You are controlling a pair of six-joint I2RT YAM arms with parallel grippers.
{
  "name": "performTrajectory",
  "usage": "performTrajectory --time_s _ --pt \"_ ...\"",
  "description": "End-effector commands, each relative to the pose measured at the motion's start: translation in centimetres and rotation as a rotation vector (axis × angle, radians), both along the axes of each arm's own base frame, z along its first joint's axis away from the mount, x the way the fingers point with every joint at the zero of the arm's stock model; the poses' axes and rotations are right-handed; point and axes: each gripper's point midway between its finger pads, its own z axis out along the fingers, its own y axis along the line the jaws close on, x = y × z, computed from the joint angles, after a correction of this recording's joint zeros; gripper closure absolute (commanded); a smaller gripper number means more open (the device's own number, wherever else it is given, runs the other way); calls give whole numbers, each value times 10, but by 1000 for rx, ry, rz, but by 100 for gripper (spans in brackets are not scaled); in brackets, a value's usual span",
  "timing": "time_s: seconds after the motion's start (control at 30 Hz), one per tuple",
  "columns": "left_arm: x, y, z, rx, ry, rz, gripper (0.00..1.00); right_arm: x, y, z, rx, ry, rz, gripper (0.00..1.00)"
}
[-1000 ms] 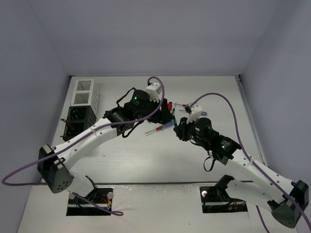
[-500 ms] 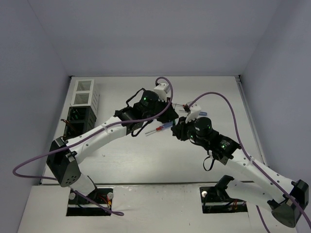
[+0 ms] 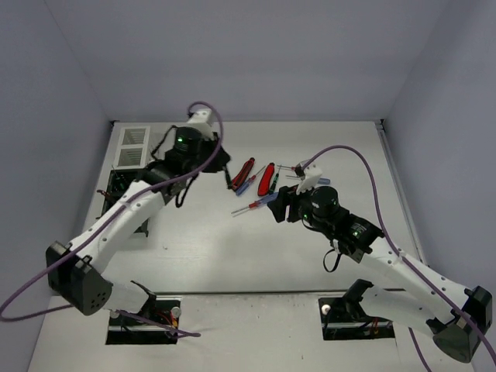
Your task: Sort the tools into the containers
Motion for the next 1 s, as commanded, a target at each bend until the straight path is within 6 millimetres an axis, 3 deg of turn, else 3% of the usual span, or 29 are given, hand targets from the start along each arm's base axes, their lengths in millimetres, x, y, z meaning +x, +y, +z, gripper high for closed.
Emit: performTrajectory --time_s 0.0,0.03,0.13,0.3,0.33,0.53,0.63,0.83,0.9,0.97 --pt "22 130 43 121 -135 326 100 6 -2 12 53 -48 -50 43" --pt "29 167 43 165 -137 426 100 5 -3 6 43 -40 -52 43" --pt "36 236 41 217 -134 598 100 3 -6 -12 20 -8 -60 43" --pt "43 325 18 236 -119 835 100 0 -8 -32 -3 30 -60 43" --pt "45 334 17 236 -123 858 100 -1 -9 -34 -6 33 -61 43" --pt "63 367 -14 306 -86 966 100 -1 -13 -46 -37 46 -66 43" --pt "65 372 -20 326 -77 981 96 -2 -14 -50 -45 52 -68 42" --pt "66 366 -32 316 -47 952 71 7 -27 -56 -89 43 -151 42" --pt "64 362 -29 298 -48 937 60 17 -35 -55 -113 43 -204 42" --pt "61 357 -27 286 -39 915 56 28 -37 -48 -119 39 -235 44"
